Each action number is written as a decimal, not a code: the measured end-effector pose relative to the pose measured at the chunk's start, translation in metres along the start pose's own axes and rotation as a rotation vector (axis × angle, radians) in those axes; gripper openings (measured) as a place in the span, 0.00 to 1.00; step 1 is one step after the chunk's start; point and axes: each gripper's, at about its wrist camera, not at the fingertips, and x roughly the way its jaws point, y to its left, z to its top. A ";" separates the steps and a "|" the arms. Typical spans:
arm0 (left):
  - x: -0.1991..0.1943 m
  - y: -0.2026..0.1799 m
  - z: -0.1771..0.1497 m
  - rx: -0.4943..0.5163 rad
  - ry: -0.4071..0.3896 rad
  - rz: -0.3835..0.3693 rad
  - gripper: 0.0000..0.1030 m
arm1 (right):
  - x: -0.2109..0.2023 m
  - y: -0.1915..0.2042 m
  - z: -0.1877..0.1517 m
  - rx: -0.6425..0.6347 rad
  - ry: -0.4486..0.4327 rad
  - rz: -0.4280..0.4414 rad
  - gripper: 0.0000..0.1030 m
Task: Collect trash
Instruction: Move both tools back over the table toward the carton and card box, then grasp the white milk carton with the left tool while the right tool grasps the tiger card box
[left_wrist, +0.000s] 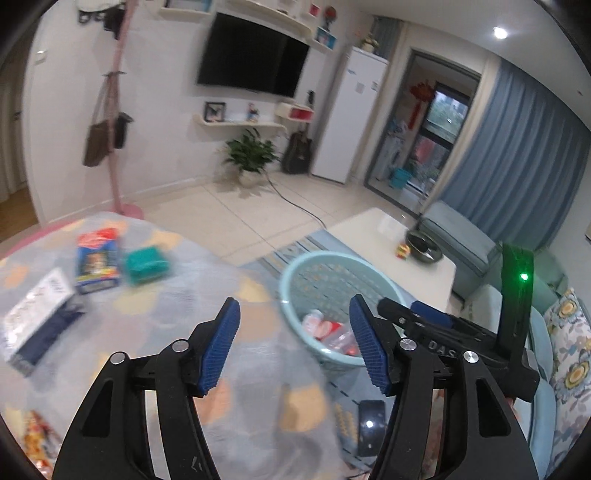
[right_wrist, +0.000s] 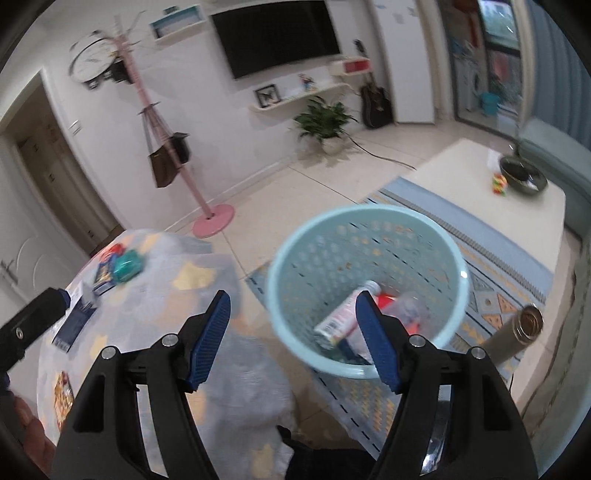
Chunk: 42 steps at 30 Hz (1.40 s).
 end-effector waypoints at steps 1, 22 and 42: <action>-0.008 0.009 0.000 -0.005 -0.012 0.018 0.61 | -0.001 0.009 0.000 -0.019 -0.001 0.011 0.65; -0.041 0.214 0.004 0.069 0.121 0.316 0.85 | 0.044 0.182 -0.005 -0.332 0.090 0.167 0.65; -0.017 0.250 -0.009 -0.013 0.157 0.276 0.51 | 0.123 0.287 0.020 -0.391 0.166 0.234 0.64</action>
